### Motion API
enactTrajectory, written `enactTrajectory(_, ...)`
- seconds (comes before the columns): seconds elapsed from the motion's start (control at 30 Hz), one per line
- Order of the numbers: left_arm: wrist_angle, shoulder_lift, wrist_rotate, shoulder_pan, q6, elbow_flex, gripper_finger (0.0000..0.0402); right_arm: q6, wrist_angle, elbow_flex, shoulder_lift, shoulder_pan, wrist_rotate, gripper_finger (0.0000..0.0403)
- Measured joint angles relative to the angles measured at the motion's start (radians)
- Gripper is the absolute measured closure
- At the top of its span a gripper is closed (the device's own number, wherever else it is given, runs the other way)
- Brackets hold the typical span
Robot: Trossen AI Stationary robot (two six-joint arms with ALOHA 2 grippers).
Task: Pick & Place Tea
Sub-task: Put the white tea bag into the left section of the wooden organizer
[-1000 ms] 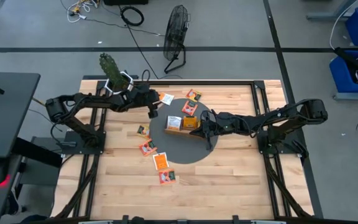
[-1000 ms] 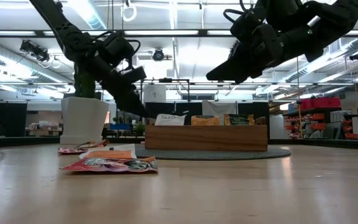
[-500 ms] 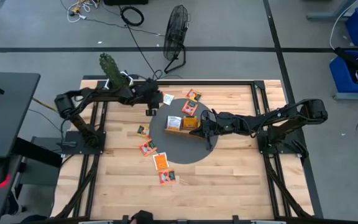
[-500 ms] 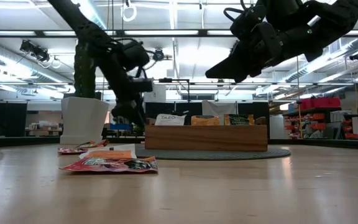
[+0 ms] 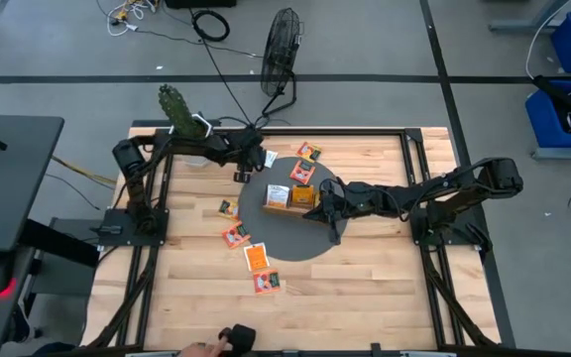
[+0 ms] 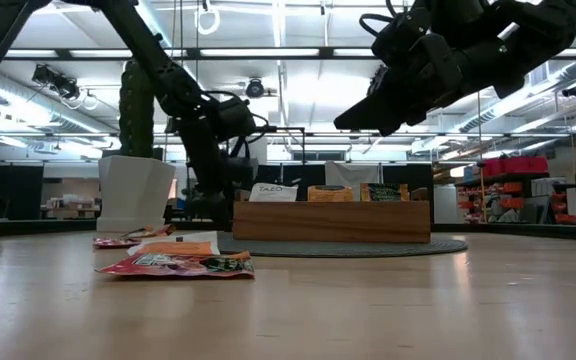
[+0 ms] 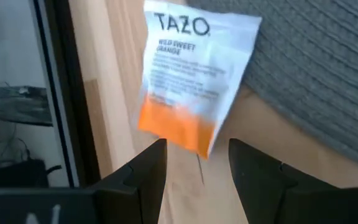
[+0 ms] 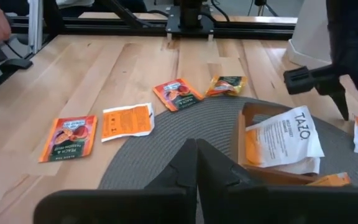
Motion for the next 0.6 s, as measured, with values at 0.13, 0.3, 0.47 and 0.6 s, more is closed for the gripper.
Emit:
enactTrajectory(0.13,0.037,0.020,-0.004,0.000,0.023,0.002,0.0225,-0.001,-0.002,0.000,0.000,0.000,0.000,0.0396)
enactTrajectory(0.3,0.055,0.031,-0.007,0.002,0.058,0.003,0.0231,-0.002,-0.006,0.000,0.000,-0.001,0.010,0.0396)
enactTrajectory(0.47,0.051,0.034,0.012,0.004,0.061,0.002,0.0290,-0.002,-0.006,0.000,0.000,-0.001,0.034,0.0396)
enactTrajectory(0.6,0.051,0.036,0.037,0.007,0.056,0.000,0.0375,-0.002,-0.006,0.000,0.000,0.000,0.033,0.0396)
